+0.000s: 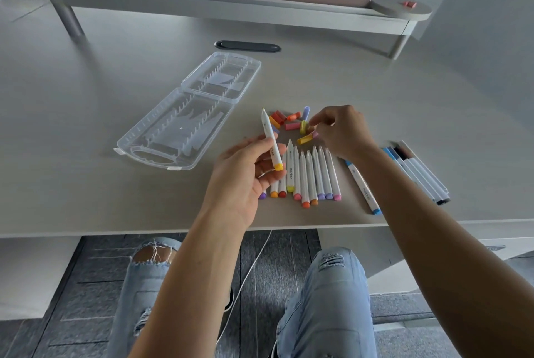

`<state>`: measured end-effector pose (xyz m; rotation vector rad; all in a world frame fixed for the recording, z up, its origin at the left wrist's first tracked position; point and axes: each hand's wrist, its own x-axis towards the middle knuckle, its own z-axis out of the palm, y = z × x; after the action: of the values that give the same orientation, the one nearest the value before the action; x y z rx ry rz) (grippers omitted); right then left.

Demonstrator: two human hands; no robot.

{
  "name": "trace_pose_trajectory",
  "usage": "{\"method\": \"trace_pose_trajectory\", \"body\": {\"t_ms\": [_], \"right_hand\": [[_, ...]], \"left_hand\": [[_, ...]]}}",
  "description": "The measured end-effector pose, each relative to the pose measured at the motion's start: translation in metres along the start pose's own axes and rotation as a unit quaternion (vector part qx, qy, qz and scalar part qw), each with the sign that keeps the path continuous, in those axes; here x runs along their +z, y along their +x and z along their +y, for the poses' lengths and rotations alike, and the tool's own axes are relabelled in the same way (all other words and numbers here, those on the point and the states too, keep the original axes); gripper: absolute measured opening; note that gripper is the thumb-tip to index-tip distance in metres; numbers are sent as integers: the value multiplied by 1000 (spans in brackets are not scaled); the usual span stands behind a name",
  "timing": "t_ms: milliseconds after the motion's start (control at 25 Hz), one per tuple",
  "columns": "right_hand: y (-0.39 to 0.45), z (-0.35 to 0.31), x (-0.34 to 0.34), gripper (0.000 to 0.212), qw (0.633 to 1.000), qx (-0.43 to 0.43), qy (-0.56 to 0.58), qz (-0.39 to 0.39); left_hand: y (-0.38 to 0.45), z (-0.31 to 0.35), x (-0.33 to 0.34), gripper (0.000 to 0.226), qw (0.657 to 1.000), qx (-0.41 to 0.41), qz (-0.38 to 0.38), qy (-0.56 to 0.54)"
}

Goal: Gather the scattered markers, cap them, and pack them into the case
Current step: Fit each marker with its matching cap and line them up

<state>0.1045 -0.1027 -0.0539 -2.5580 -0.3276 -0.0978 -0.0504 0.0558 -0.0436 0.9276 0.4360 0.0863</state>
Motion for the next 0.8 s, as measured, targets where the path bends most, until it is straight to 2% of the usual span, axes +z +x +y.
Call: {"method": "trace_pose_trajectory", "body": {"t_ms": [200,480,560,640,800], "right_hand": [[-11,6,-8,15,990,-107,-76,-47],[-6,-3,-3,18,985,-128,-97,-63],[-11,-6,-8,15,990,-130,-32,-48],[-22,-9,-15,11,986,-125,100,-53],[-43,-14,-29,17,939,-118,308,-101]], "left_hand": [[2,-2,-1,17,1000,2,3,1],[1,-3,3,16,1000,10,0,0],[0,-3,0,16,1000,22,6,10],[-2,-4,-4,20,999,38,20,28],[-9,-8,-7,23,996,56,45,56]]}}
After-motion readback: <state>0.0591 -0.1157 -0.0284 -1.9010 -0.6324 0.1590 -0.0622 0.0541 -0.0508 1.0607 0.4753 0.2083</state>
